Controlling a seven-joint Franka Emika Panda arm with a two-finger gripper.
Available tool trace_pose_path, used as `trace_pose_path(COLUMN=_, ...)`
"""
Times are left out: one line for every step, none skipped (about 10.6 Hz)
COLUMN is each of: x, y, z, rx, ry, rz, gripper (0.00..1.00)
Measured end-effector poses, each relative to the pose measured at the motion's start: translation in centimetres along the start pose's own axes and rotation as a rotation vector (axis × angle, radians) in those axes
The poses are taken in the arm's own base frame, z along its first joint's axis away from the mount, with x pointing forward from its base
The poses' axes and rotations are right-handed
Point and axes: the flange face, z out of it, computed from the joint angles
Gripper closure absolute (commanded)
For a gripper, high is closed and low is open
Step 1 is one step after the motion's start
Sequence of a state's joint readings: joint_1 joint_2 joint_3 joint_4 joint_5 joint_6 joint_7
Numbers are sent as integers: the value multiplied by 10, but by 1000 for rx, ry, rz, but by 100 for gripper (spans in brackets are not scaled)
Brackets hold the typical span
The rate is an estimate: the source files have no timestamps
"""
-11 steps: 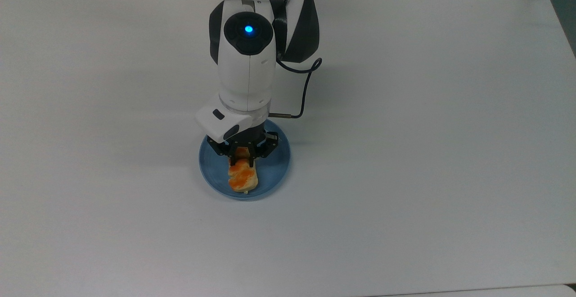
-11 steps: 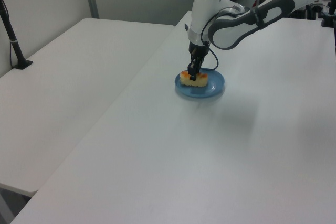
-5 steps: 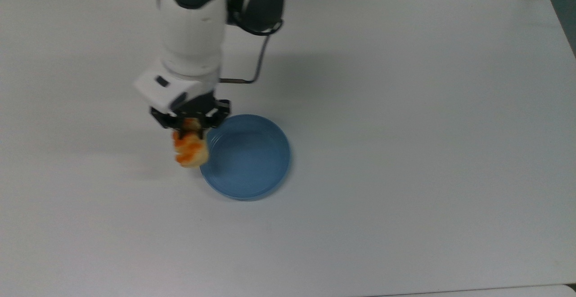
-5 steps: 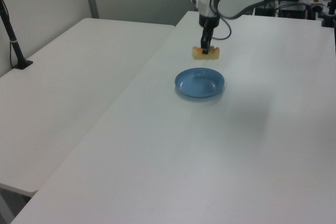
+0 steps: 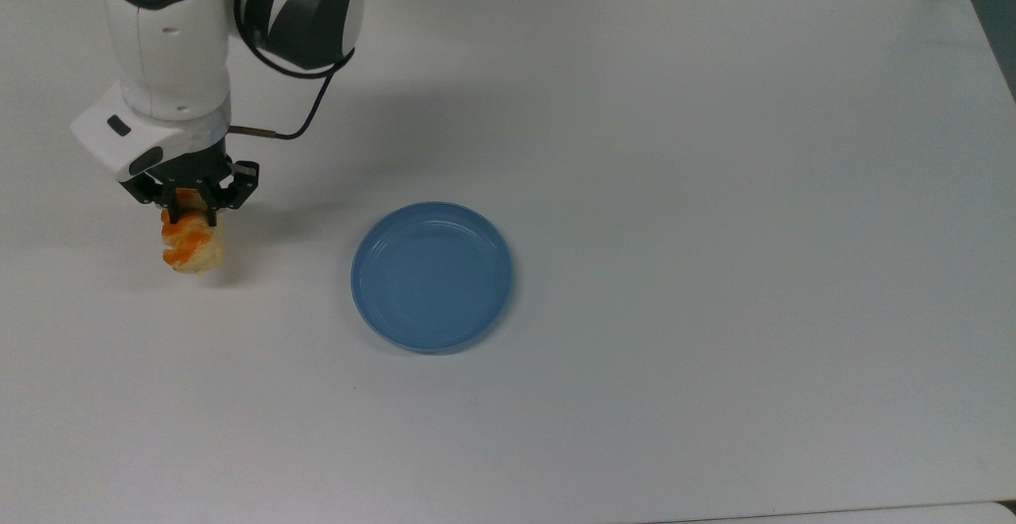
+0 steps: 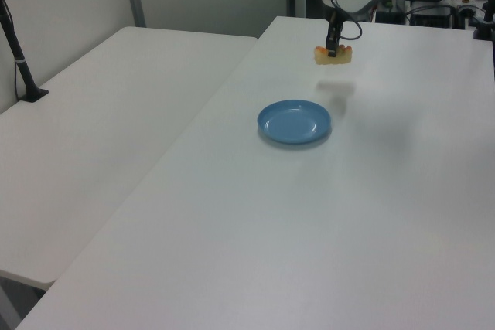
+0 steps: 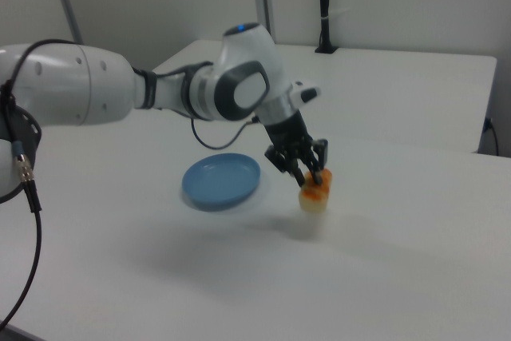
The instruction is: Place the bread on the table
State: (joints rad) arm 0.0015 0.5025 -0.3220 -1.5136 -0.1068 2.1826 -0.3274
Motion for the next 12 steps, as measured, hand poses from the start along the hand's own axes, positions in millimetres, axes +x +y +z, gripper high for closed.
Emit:
trace_pose_path(x=-4, y=1, z=18, rx=1, ry=-14, rz=3, gripper=10)
trace_pose_path(x=-5, y=-2, z=32, rx=2, ry=-27, rz=0, gripper=0)
trace_pose_path(x=-4, y=-5, z=41, rx=-1, ry=-26, rz=9, gripper=0)
trace_pose_path(x=-2, y=-7, z=46, rx=-5, ry=-16, rz=41, gripper=0)
trace_pose_path(x=-1, y=-7, z=46, rx=-8, ry=-9, rz=68, gripper=0)
trace_pose_path(x=2, y=-6, z=39, rx=-12, ry=5, rz=87, gripper=0)
trace_pose_path(x=7, y=-3, z=20, rx=-8, ry=37, rz=121, gripper=0)
trace_pose_path(x=5, y=0, z=-24, rx=22, ry=40, rz=175, gripper=0)
trace_pose_path(x=-3, y=-3, z=-64, rx=62, ry=14, rz=187, gripper=0)
trace_pose_path(x=-15, y=-13, z=-110, rx=112, ry=-14, rz=184, gripper=0)
trace_pose_path(x=-29, y=-26, z=-153, rx=162, ry=-41, rz=170, gripper=0)
trace_pose_path(x=-44, y=-40, z=-186, rx=200, ry=-69, rz=148, gripper=0)
